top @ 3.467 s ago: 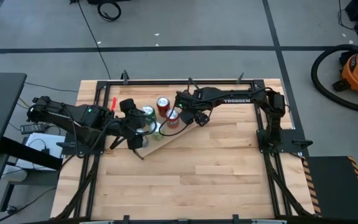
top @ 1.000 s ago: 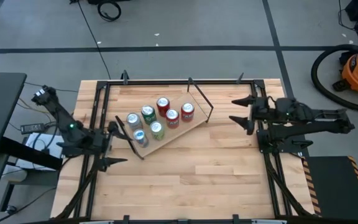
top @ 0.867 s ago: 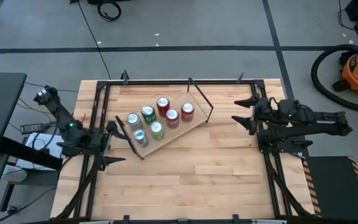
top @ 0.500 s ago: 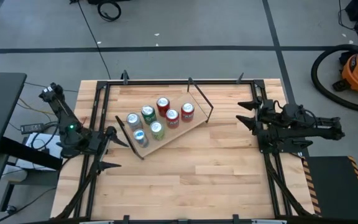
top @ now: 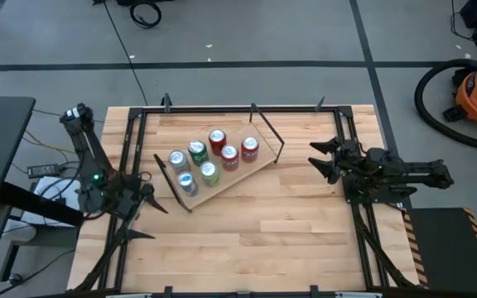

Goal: Place canned beverage on shelf
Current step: Return to Home Position

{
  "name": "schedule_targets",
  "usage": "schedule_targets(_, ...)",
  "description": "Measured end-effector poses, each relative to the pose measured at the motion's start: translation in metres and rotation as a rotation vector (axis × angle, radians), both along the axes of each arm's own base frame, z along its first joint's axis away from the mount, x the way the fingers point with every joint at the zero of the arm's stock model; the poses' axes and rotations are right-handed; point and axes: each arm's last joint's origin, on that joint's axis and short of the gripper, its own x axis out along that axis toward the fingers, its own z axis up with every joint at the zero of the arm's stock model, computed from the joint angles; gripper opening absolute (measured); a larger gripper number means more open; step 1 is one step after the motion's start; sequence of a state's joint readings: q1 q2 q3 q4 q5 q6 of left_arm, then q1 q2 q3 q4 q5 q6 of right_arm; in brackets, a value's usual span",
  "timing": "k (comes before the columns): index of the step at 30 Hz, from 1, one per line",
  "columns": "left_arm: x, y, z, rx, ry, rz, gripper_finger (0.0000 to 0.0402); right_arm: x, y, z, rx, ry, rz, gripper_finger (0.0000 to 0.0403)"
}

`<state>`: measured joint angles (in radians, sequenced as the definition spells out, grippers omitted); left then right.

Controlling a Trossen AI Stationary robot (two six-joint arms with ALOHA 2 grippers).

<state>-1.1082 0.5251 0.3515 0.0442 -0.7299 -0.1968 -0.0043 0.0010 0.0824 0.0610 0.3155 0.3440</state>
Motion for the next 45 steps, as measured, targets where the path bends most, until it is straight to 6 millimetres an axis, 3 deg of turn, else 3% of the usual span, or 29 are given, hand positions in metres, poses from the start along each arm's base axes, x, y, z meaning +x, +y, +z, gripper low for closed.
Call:
schedule_targets(7,-0.008,-0.019,-0.013,0.027,0.066,-0.035,0.0386,0.004,0.000,-0.010,-0.007,-0.040,-0.008,0.0374)
schedule_targets(17,-0.039,-0.022,-0.011,0.064,-0.030,0.096,0.0386,0.004,-0.002,-0.013,-0.004,-0.014,-0.057,0.0374)
schedule_targets(21,-0.033,-0.019,-0.006,0.061,-0.051,0.131,0.0386,0.003,-0.002,-0.011,-0.016,-0.029,-0.069,0.0374)
schedule_targets(27,-0.008,-0.009,-0.005,0.087,-0.032,0.178,0.0385,0.003,0.000,-0.008,-0.028,-0.065,-0.022,0.0374)
schedule_targets(35,0.025,0.029,0.005,0.122,-0.069,0.245,0.0344,0.002,0.001,-0.004,-0.050,-0.100,0.012,0.0374)
schedule_targets(41,0.028,0.052,0.006,0.168,-0.065,0.327,0.0323,0.002,0.001,-0.004,-0.027,-0.109,0.021,0.0374)
schedule_targets(45,0.024,0.057,0.010,0.162,-0.101,0.293,0.0312,0.003,0.001,-0.004,-0.026,-0.109,0.025,0.0374)
